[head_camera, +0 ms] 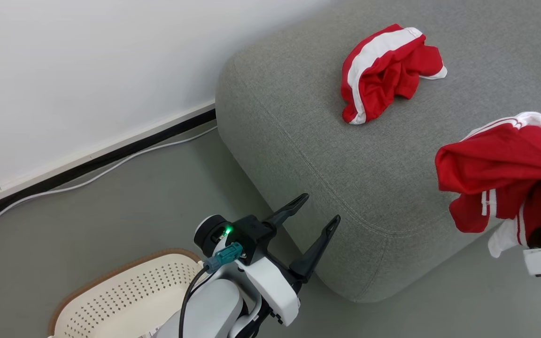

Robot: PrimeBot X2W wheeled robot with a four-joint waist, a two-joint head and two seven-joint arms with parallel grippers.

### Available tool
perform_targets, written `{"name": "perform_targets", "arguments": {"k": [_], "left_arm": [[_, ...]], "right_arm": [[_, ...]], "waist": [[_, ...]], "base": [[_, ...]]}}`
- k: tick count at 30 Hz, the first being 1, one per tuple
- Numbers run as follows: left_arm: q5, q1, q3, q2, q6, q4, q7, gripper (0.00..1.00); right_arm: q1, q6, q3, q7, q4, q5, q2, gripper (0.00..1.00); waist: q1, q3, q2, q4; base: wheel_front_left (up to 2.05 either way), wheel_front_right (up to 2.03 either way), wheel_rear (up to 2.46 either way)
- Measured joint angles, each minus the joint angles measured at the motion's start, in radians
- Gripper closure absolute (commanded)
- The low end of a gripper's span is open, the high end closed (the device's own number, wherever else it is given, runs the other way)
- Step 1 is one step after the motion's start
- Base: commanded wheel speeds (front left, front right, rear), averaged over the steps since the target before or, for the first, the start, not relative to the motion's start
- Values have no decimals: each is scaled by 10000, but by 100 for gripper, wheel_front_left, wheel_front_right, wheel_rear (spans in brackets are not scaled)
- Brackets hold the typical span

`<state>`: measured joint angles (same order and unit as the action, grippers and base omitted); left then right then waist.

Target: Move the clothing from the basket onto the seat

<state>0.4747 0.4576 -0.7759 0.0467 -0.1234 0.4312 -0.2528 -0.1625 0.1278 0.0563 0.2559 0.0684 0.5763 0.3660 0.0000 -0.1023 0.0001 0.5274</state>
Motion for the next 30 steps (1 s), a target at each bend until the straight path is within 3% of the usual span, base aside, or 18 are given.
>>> {"name": "perform_targets", "arguments": {"k": [8,16,30], "left_arm": [[-391,412,-384,21,50,50,0,0],[-428,1574,-1147,56,579,263,0,0],[-226,2956,-2568,102,1448,395,-2,0]], "right_arm": [[-1137,0,-539,0,399,-150,1237,100],[-3057,0,-1237,0,1097,-182,2410,100],[-5847,2,-2556,2,2951,-782,3714,100]], "waist": [[1,-951,0,-166],[0,-2334,0,-583],[0,-4522,0,-1395]], "base": [[0,0,0],[0,0,0],[0,0,0]]}}
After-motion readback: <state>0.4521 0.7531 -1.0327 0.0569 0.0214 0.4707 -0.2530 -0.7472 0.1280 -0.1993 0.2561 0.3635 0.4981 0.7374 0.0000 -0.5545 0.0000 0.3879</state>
